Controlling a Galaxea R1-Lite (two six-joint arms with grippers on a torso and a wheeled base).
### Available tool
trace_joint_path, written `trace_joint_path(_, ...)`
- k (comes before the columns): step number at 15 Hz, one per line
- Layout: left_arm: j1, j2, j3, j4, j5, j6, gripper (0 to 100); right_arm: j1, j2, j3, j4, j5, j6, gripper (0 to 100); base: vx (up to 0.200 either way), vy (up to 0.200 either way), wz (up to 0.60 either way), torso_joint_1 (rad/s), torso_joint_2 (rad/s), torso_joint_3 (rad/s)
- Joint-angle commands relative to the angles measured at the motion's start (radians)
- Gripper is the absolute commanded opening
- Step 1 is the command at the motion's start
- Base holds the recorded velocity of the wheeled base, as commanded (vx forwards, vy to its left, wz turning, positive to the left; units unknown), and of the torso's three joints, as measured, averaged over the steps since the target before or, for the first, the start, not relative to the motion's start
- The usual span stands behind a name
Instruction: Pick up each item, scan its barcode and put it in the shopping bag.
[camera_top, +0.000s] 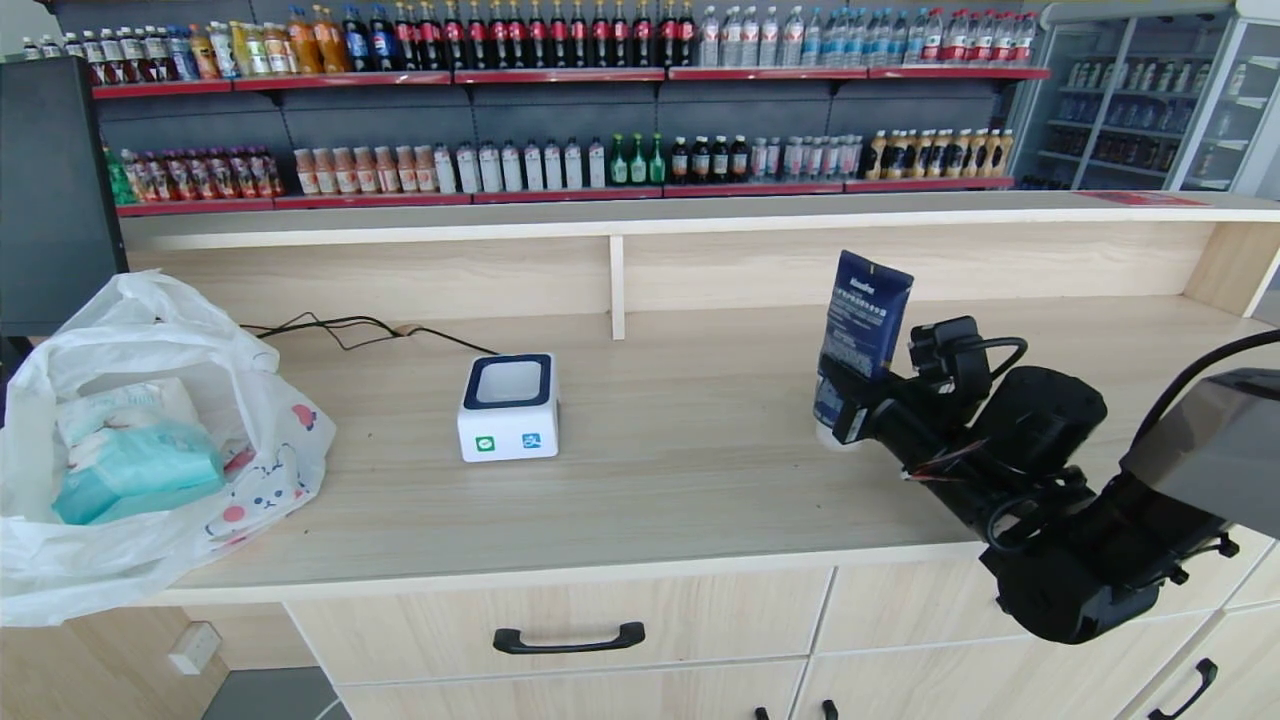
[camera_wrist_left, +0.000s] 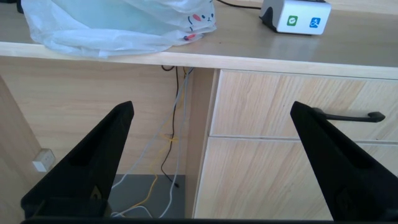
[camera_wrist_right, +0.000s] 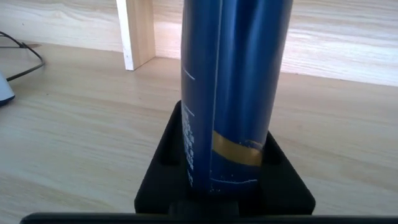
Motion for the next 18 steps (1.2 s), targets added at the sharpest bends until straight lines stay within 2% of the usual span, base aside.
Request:
trace_joint_path(1,0.000,0.001,0.000,0.000,0.000,0.000,100,0.000,-0.001,0.002,-0.002,0.000,-0.001,0,0.000,0.000,0.00,0.000,0.00,0.000)
trace_joint_path(11,0.000,0.001,0.000,0.000,0.000,0.000,100,0.000,-0.006,0.033,-0.002,0.000,-0.004,0,0.000,0.000,0.00,0.000,0.00,0.000)
trace_joint_path(18,0.000,0.001,0.000,0.000,0.000,0.000,100,0.000,-0.015,0.005,-0.002,0.000,-0.002,0,0.000,0.000,0.00,0.000,0.00,0.000)
